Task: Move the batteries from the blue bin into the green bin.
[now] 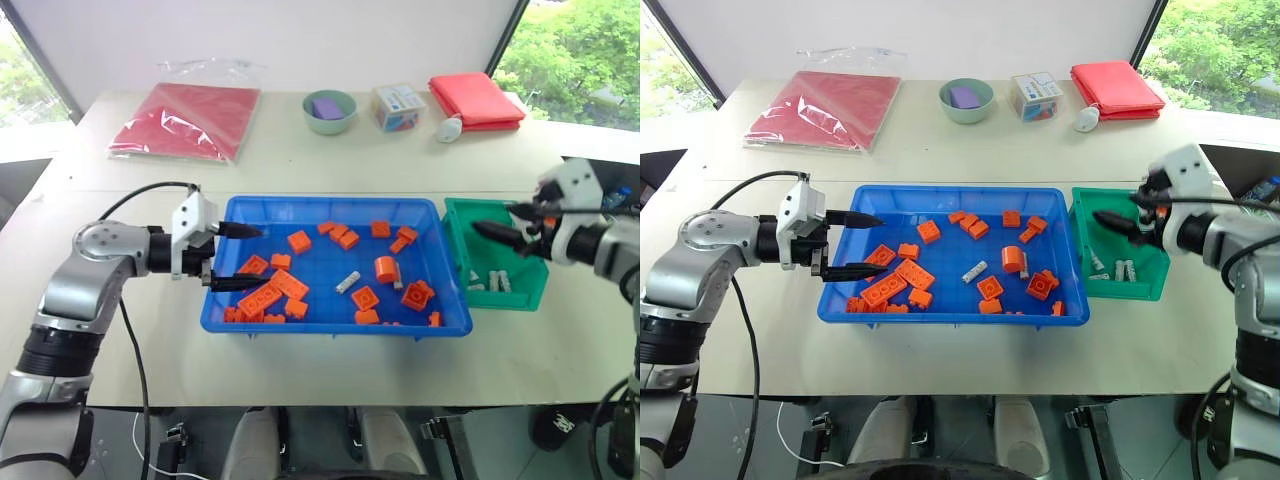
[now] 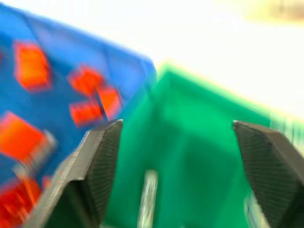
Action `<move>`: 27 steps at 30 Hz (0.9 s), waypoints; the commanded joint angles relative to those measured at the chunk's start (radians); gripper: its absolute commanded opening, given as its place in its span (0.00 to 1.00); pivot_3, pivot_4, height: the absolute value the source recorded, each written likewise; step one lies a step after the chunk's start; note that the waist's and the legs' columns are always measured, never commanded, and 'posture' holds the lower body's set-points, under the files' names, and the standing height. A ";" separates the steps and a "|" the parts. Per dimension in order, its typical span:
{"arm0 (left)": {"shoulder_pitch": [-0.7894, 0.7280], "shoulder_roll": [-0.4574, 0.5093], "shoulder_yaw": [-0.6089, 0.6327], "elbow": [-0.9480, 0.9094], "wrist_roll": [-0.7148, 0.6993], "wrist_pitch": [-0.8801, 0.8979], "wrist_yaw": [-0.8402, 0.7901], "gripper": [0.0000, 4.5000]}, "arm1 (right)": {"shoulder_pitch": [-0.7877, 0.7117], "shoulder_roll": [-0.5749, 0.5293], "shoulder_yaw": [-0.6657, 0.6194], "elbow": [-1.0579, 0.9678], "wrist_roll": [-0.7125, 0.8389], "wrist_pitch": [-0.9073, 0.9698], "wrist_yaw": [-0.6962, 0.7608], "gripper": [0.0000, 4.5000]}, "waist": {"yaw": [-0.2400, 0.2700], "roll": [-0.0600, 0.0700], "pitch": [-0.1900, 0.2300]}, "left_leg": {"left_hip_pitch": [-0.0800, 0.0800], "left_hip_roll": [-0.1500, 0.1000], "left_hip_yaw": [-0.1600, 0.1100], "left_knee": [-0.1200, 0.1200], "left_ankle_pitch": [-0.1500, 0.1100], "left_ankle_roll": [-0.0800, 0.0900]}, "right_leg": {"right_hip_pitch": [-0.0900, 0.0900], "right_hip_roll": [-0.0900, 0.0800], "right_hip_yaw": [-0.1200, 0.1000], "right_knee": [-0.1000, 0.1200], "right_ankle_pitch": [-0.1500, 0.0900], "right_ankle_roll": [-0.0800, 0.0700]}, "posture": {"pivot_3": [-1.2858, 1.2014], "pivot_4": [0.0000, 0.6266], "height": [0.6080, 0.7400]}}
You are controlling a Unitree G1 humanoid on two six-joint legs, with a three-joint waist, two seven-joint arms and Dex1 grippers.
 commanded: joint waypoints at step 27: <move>0.076 0.035 0.078 -0.176 -0.056 0.057 0.072 1.00 | -0.379 0.196 0.829 0.495 -0.416 -0.760 0.564 0.83 | 0.005 0.000 0.000 | -0.001 0.000 0.002 0.001 0.000 0.000 | 0.000 -0.001 -0.002 0.001 0.000 0.000 | 0.52 0.24 0.97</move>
